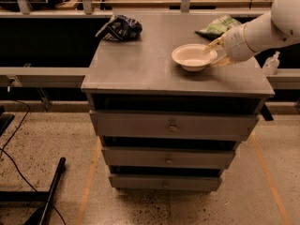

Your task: Move paper bowl near blue chip bag

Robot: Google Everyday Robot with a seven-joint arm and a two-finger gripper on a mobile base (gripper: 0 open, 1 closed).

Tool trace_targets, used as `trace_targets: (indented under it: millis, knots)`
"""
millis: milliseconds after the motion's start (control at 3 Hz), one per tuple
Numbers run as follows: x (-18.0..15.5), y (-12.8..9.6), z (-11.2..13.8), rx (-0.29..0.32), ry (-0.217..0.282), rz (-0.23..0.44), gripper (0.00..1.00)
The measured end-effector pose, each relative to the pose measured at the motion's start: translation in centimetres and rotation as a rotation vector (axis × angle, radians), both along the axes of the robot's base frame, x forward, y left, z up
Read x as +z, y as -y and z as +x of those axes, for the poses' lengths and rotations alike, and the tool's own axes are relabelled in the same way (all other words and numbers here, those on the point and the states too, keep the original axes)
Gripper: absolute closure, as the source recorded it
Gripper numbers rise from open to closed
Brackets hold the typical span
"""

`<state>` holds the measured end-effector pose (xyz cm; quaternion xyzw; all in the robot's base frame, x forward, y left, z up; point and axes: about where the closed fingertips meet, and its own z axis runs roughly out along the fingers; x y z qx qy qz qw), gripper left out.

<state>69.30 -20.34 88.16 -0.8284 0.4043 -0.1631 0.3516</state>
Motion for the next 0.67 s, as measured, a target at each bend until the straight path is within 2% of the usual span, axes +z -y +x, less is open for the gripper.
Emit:
trace_targets:
  millis: [333,667]
  knots:
    - [0.3,-0.4,-0.2,0.008,0.01,-0.002,0.88]
    - [1.6,-1.0,0.0,0.012,0.031,0.023,1.0]
